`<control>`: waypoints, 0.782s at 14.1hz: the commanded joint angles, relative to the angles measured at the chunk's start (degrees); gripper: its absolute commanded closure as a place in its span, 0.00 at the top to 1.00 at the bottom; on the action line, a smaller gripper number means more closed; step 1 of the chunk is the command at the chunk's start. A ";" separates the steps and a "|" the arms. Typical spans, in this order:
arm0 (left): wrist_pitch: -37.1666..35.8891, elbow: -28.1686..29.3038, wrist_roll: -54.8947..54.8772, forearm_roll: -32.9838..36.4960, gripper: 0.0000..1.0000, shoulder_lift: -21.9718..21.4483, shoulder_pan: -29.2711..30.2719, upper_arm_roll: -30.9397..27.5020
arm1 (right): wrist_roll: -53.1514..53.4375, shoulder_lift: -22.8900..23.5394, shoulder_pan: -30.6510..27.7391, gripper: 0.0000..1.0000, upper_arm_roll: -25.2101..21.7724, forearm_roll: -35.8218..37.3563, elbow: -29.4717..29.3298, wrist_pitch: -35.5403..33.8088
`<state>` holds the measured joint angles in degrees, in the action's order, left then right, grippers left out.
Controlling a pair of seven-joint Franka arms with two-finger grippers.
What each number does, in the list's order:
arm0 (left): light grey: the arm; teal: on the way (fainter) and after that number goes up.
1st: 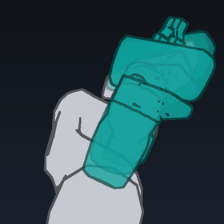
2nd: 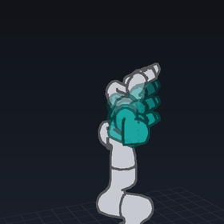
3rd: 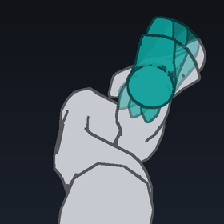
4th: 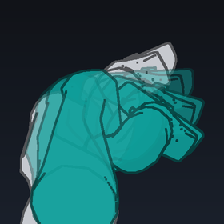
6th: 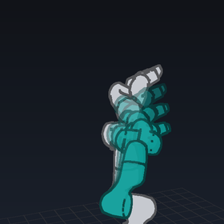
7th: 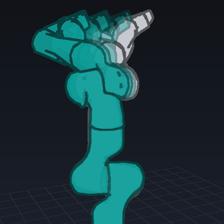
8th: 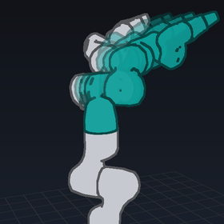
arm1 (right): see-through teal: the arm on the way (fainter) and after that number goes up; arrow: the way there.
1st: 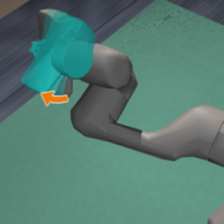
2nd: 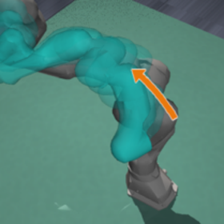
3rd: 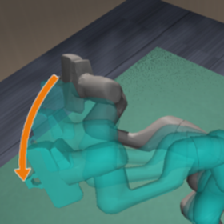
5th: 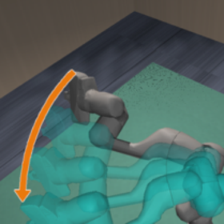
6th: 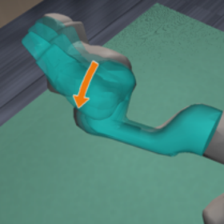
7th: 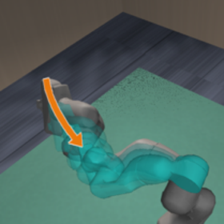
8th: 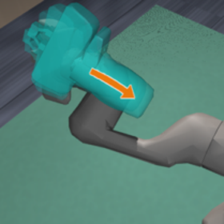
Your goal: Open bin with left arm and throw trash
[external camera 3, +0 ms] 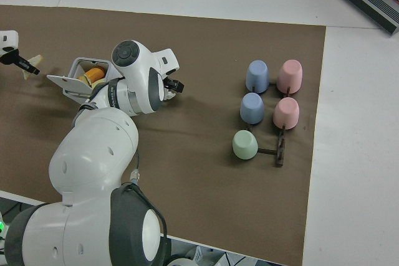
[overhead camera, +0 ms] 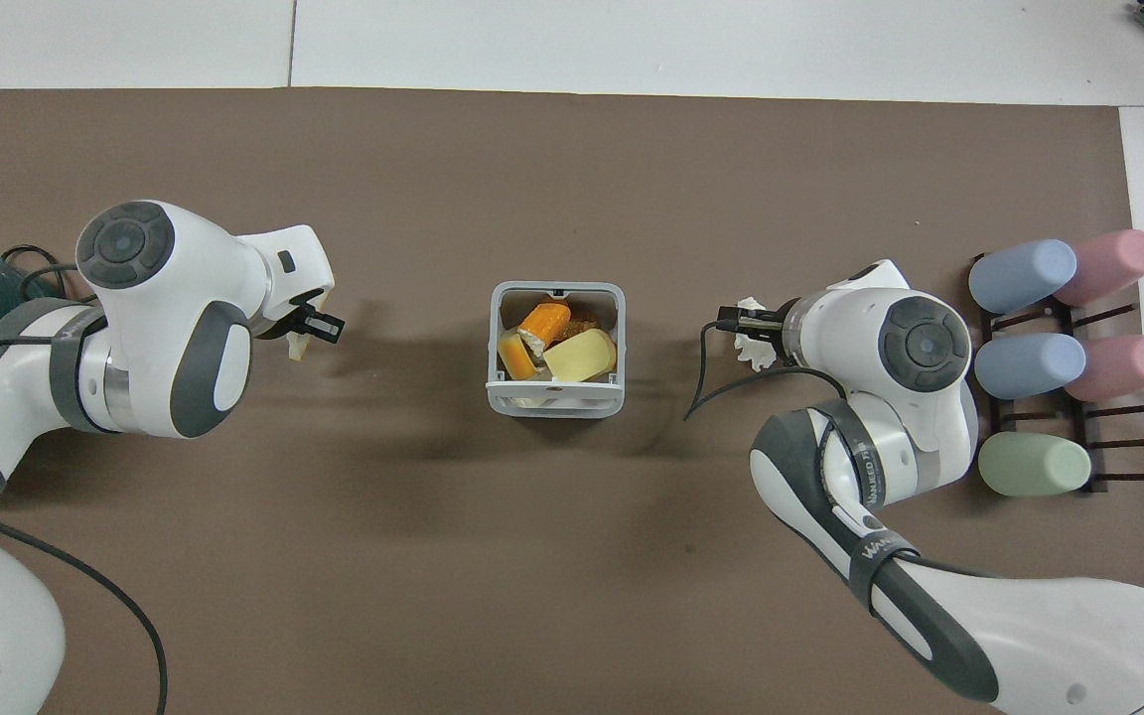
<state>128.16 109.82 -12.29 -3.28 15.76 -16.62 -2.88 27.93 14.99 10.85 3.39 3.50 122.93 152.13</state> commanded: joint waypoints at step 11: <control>-9.19 -15.61 42.06 -6.10 0.00 0.15 -20.03 0.33 | 0.01 -4.18 -4.43 0.00 0.04 -0.16 -2.86 0.98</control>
<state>114.13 93.56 26.03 -6.26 15.48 -35.27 -1.83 27.92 12.84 7.74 2.95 3.46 120.85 154.04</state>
